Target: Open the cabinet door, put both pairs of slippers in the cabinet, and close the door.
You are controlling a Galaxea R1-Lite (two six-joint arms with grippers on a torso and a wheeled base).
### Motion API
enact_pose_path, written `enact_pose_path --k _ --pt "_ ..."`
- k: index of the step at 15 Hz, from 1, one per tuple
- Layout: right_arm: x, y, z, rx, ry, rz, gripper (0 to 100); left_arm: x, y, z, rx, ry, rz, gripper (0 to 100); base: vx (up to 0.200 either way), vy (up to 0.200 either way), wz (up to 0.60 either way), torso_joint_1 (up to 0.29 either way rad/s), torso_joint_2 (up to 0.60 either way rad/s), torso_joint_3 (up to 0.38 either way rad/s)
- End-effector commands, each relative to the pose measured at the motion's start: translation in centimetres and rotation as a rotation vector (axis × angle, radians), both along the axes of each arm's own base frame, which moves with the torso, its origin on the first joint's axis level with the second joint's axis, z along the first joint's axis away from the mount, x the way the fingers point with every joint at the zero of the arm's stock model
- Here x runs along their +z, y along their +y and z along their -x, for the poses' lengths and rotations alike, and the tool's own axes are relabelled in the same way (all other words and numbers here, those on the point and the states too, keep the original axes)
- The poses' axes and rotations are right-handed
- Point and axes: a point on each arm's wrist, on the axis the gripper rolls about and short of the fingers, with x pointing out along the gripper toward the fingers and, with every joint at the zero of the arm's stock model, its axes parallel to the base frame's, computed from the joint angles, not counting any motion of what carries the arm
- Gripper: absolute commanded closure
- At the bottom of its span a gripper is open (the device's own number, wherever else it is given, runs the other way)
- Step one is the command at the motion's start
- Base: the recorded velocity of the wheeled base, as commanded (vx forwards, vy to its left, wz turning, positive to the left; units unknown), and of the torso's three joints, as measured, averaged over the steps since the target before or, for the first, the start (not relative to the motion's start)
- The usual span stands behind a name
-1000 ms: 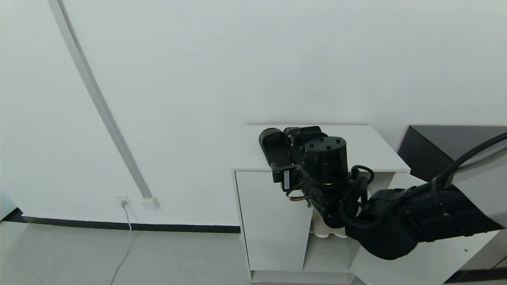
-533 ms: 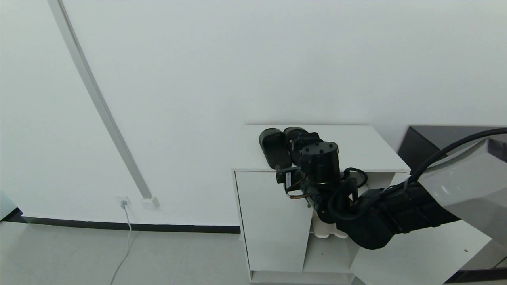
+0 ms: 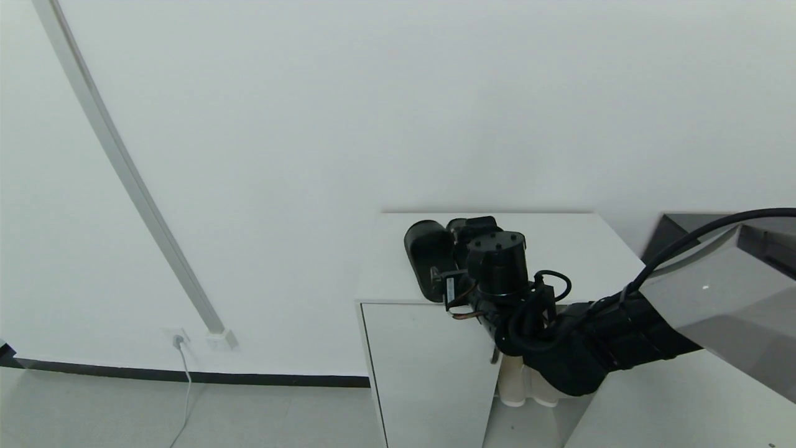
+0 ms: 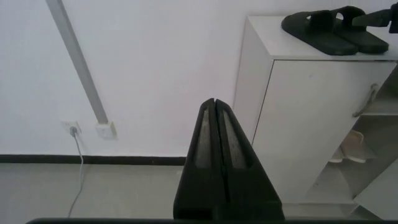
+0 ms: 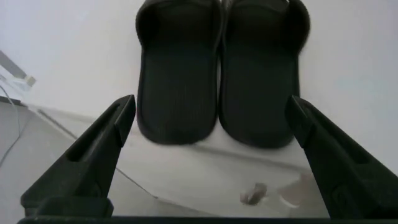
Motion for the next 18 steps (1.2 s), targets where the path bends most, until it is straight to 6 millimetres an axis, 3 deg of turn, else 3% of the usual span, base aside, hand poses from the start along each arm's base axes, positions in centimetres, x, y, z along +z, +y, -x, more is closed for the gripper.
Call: enact_pose_path --k 1,6,14,18 --pt "-0.9 0.2 -0.3 0.003 0.01 0.008 0 0.0 0.0 0.0 0.004 0.0 0.004 100 0.2 0.0 0.0 0.002 0.0 -0.002" --pt "-2.8 1.2 -1.4 0.022 0.018 0.008 0 0.0 0.0 0.0 0.006 0.0 0.007 100 0.0 0.0 0.0 0.0 0.0 0.0" --pt "-4.6 1.0 -6.3 -0.025 -0.014 -0.001 0 0.0 0.0 0.0 0.001 0.0 0.004 100 0.0 0.0 0.0 0.0 0.0 0.0" --pt "-4.8 1.8 -7.8 -0.011 -0.038 -0.016 0 0.0 0.0 0.0 0.001 0.0 0.004 100 0.0 0.0 0.0 0.0 0.0 0.0"
